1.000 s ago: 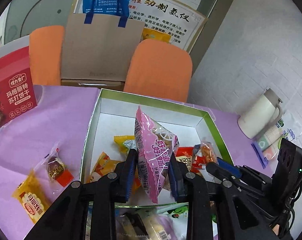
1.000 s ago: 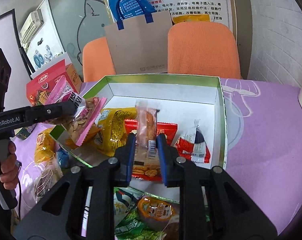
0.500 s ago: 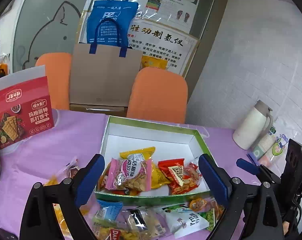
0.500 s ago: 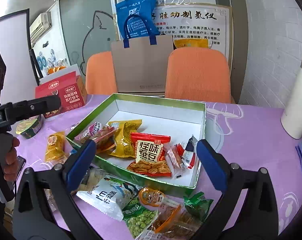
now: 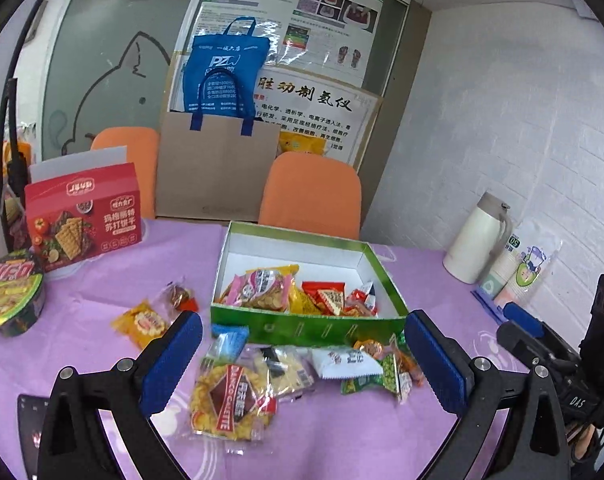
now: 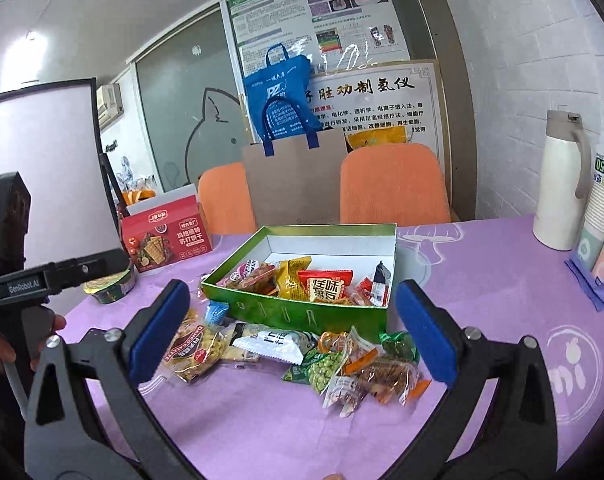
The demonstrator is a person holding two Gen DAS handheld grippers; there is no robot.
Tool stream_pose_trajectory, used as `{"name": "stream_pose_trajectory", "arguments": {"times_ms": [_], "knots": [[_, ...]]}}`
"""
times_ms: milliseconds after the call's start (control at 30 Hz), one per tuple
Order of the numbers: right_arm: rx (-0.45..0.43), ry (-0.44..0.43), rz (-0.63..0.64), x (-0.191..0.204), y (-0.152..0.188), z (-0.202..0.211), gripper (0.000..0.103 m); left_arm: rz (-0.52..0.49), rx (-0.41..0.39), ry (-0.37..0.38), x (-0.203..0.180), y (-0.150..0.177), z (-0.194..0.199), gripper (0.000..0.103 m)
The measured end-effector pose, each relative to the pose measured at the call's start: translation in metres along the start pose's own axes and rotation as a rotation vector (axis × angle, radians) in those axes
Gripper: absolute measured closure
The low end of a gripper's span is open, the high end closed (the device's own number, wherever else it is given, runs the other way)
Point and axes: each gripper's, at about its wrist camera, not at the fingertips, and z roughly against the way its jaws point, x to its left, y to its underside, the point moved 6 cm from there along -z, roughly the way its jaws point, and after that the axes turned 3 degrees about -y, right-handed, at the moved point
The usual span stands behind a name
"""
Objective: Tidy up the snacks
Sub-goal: 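Move both tools back toward the remaining snacks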
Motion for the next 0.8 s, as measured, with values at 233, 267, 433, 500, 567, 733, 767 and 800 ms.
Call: {"name": "stream_pose_trajectory", "arguments": {"times_ms": [233, 267, 433, 500, 567, 733, 767, 800], "knots": [[0.117, -0.064, -0.03, 0.015, 0.06, -0.021, 0.001, 0.044, 0.127, -0.059, 0.032, 0.091, 0.0, 0.0], [0.151, -0.055, -0.008, 0.019, 0.065, -0.027, 0.001, 0.049, 0.141, -0.069, 0.036, 0.099, 0.001, 0.0], [0.252, -0.1, -0.012, 0.037, 0.079, -0.053, 0.001, 0.09, 0.147, -0.089, 0.056, 0.108, 0.005, 0.0], [0.275, -0.092, -0.02, 0.037, 0.083, -0.057, 0.001, 0.101, 0.14, -0.081, 0.06, 0.107, 0.004, 0.0], [0.286, -0.085, -0.026, 0.037, 0.086, -0.06, 0.001, 0.108, 0.145, -0.081, 0.063, 0.108, 0.002, 0.0], [0.32, -0.074, -0.051, 0.03, 0.092, -0.063, 0.001, 0.109, 0.178, -0.081, 0.068, 0.109, -0.013, 0.0], [0.326, -0.068, -0.053, 0.029, 0.093, -0.064, 0.001, 0.11, 0.183, -0.079, 0.07, 0.108, -0.016, 0.0], [0.332, -0.066, -0.055, 0.028, 0.094, -0.065, 0.001, 0.114, 0.187, -0.077, 0.072, 0.106, -0.018, 0.0]]}}
